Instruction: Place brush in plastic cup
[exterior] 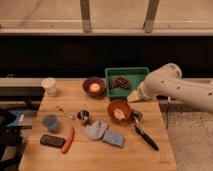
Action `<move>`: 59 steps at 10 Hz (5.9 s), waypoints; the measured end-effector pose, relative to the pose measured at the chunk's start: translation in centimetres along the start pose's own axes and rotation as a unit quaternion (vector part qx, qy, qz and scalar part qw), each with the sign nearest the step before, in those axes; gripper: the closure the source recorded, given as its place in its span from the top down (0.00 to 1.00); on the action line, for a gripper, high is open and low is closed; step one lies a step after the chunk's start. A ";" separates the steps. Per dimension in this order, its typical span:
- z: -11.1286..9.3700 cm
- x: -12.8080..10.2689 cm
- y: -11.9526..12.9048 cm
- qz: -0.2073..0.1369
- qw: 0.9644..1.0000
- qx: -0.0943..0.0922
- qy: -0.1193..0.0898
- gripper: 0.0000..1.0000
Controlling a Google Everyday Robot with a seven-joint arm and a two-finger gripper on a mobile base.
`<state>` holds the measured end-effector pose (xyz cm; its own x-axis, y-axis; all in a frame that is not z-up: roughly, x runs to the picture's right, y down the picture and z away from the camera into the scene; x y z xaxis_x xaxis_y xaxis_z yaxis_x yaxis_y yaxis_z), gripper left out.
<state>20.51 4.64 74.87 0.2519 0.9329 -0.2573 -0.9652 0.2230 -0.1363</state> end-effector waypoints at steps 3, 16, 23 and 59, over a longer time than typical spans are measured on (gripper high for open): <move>1.0 2.7 -0.8 0.010 1.000 0.007 0.024 0.80; 6.7 8.1 -0.4 0.014 0.993 0.008 0.118 0.80; 8.3 9.9 0.1 0.027 0.990 -0.012 0.137 0.80; 4.5 -1.6 -1.4 -0.045 0.992 0.108 0.056 0.00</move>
<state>21.11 4.08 79.73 0.3315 0.8725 -0.3590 -0.9283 0.3695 0.0409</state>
